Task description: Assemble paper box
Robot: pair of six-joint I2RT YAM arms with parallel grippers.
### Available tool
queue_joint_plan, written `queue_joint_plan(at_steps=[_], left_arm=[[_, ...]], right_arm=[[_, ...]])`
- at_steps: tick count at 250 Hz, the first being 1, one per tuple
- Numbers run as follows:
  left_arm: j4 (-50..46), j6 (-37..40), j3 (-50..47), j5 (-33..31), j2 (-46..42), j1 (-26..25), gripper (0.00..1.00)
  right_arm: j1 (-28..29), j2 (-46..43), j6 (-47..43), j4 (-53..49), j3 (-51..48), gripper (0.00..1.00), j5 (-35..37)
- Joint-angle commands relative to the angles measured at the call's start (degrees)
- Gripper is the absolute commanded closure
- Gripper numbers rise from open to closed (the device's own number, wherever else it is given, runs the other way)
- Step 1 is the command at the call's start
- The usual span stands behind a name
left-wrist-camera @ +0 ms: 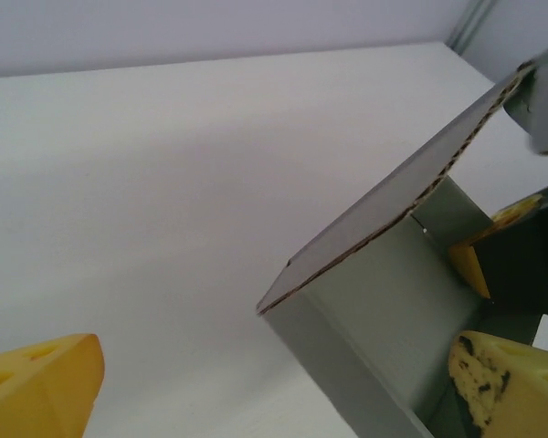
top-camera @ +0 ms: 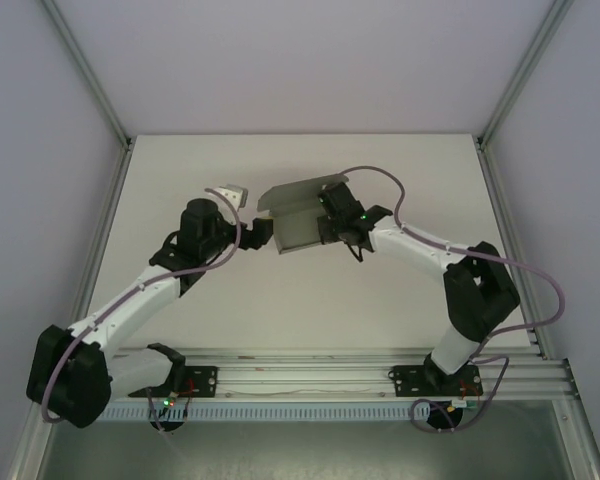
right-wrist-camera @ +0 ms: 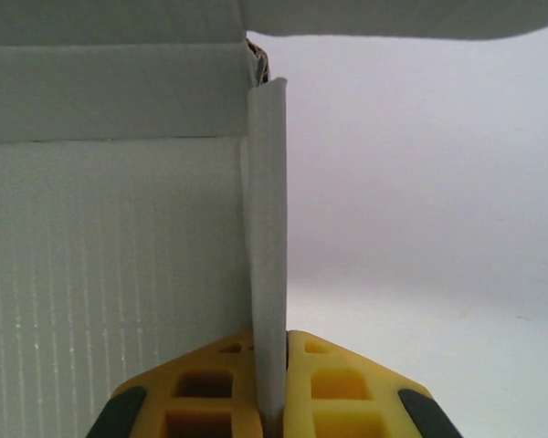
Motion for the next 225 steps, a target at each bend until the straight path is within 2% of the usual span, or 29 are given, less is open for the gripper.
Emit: queue_joint_plan(at_steps=[1, 40, 64, 90, 146, 191, 225], left_arm=[[3.23, 6.33, 4.67, 2.59, 2.54, -0.27, 0.14], [5.06, 9.08, 5.62, 6.15, 4.47, -0.21, 0.33], [6.46, 10.25, 5.77, 9.94, 5.37, -0.32, 0.61], [6.09, 10.57, 6.59, 10.53, 5.92, -0.42, 1.00], [6.85, 11.35, 6.00, 11.03, 4.81, -0.79, 1.00], [6.63, 10.84, 6.58, 10.47, 4.82, -1.29, 1.00], [6.38, 10.78, 6.91, 9.95, 5.24, -1.33, 1.00]], right_arm=[[0.23, -2.69, -0.34, 1.70, -1.10, 1.00, -6.55], [0.21, -2.10, -2.29, 0.96, -1.09, 1.00, -10.65], [0.32, -0.57, -2.56, -0.35, 0.01, 1.00, -11.32], [0.44, 1.10, -2.44, -1.18, 1.06, 1.00, -10.52], [0.85, 6.23, 0.09, -6.52, 4.11, 1.00, -1.65], [2.21, 11.94, 4.85, -12.91, 8.24, 1.00, 9.85], [2.79, 12.63, 5.05, -10.88, 8.02, 1.00, 8.74]])
